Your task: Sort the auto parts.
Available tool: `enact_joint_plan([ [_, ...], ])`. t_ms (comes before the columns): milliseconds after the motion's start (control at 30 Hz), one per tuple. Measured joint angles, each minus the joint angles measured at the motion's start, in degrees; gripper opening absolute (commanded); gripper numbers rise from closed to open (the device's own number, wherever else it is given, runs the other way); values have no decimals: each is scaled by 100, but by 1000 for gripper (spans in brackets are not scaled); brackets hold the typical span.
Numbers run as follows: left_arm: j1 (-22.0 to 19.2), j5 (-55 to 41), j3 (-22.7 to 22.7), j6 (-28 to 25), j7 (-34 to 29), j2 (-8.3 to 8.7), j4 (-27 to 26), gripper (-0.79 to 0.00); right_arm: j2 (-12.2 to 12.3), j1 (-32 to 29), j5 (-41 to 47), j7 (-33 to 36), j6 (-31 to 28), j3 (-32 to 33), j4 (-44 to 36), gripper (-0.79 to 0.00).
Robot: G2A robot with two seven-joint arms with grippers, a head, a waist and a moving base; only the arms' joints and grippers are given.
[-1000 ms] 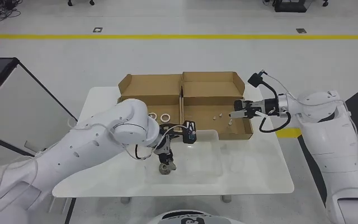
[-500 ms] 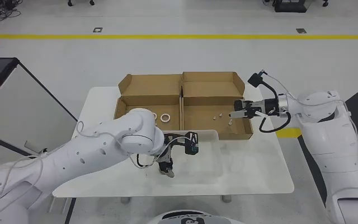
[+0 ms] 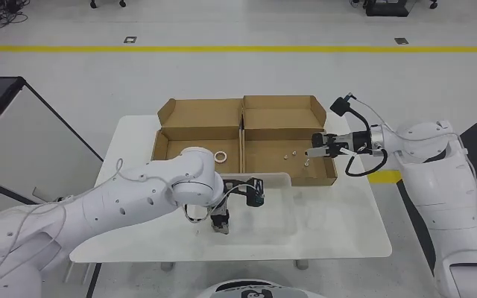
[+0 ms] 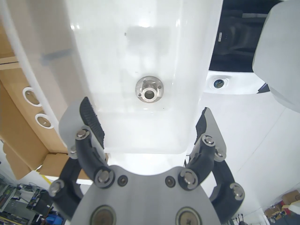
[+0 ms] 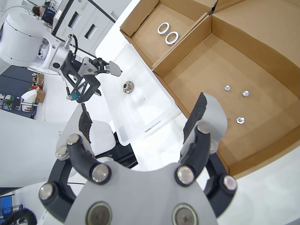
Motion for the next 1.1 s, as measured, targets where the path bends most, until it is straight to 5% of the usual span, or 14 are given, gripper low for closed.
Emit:
enact_joint_plan([
  [633,-155,446,379,132,-375,-126,234,0,0,0,0,0,0,0,0,0],
  [1100,108,555,385,197,-440,-304,588,-231,0,0,0,0,0,0,0,0],
])
